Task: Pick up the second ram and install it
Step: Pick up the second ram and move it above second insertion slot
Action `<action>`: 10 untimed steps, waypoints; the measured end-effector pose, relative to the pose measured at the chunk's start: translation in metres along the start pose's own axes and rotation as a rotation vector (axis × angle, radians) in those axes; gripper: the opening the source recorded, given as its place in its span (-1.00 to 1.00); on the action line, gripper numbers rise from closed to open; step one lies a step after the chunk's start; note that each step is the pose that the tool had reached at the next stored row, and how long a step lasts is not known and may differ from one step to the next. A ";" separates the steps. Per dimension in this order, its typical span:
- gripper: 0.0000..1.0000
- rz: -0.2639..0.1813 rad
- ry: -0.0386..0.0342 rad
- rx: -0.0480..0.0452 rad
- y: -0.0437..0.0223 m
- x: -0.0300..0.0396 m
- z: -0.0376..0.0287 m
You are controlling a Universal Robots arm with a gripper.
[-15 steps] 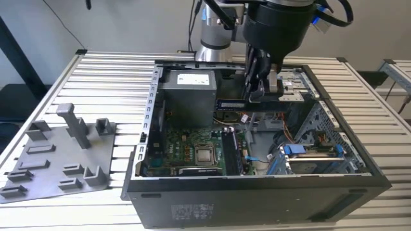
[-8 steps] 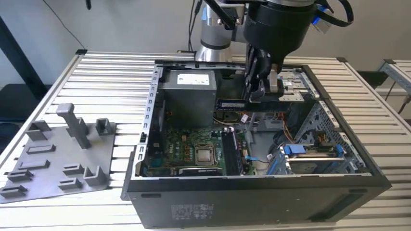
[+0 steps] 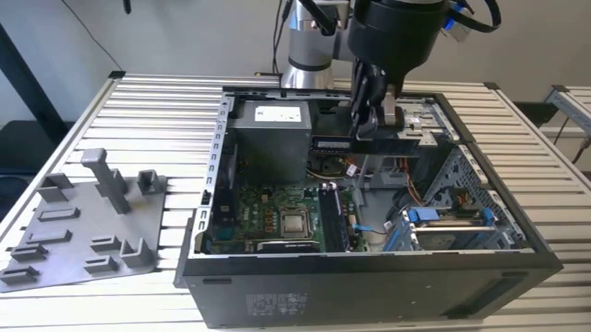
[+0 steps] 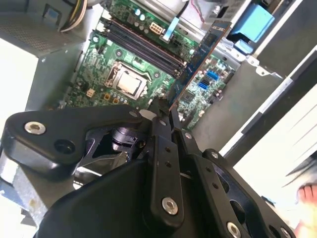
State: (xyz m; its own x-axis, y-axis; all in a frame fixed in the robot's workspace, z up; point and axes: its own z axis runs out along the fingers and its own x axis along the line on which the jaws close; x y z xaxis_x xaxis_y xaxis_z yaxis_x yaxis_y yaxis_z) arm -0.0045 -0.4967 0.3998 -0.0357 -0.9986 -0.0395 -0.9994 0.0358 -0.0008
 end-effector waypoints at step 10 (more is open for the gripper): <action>-0.72 0.000 0.0001 0.0000 0.0014 -0.0358 0.0014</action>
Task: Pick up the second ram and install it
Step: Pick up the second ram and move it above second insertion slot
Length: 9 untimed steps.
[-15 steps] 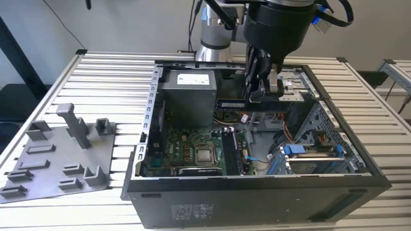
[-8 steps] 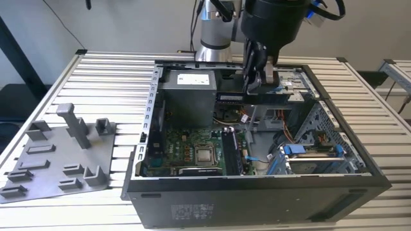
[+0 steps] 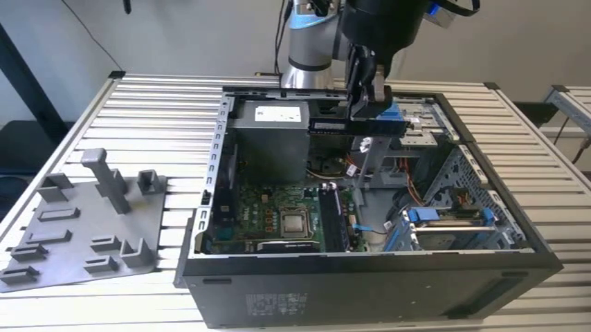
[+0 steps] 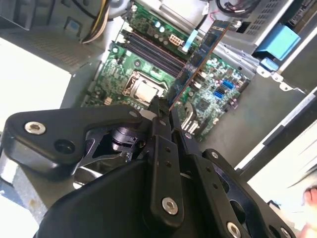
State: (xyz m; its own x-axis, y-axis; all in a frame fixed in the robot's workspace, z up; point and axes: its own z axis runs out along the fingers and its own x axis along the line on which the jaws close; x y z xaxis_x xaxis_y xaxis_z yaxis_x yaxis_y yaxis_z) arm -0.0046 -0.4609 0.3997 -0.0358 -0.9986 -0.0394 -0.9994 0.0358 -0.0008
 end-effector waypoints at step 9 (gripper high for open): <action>-0.72 0.000 -0.0001 0.0000 0.0009 -0.0263 0.0011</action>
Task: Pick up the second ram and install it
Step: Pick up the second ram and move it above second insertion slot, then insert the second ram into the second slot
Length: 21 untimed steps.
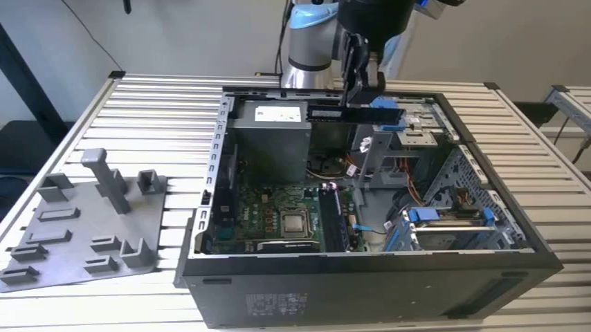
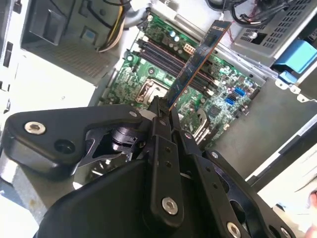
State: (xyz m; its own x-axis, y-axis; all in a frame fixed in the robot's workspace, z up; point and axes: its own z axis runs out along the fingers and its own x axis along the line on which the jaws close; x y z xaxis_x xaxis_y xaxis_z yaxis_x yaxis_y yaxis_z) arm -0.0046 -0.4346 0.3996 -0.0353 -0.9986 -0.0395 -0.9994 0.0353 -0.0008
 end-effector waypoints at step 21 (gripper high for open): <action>-0.72 0.017 0.0001 0.0010 0.0003 -0.0052 0.0002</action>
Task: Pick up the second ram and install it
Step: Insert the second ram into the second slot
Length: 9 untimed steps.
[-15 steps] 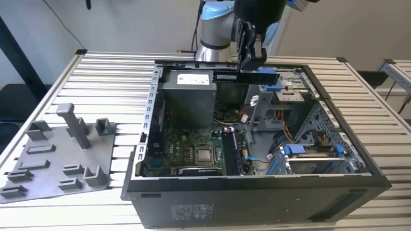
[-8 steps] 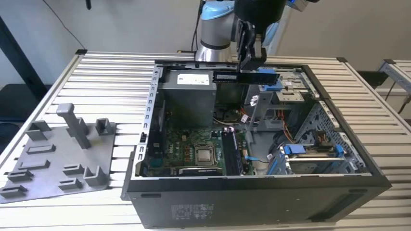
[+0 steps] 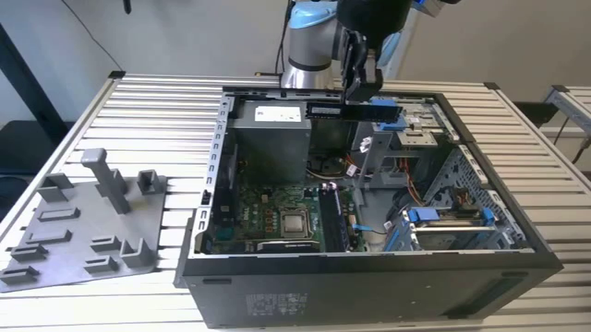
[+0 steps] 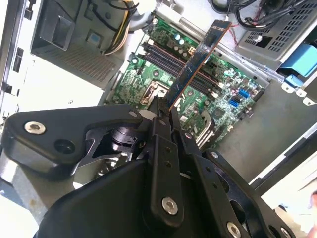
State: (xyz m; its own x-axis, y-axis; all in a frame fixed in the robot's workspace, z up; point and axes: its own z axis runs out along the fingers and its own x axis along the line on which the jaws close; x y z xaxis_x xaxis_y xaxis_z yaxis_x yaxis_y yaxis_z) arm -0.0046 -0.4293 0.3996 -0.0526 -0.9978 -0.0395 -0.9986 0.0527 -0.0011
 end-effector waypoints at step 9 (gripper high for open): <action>-0.72 0.122 0.0001 0.0049 0.0000 0.0001 0.0004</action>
State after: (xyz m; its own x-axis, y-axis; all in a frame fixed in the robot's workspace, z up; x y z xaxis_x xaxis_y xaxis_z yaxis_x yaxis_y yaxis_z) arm -0.0047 -0.4294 0.3992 -0.1736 -0.9840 -0.0395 -0.9848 0.1738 -0.0011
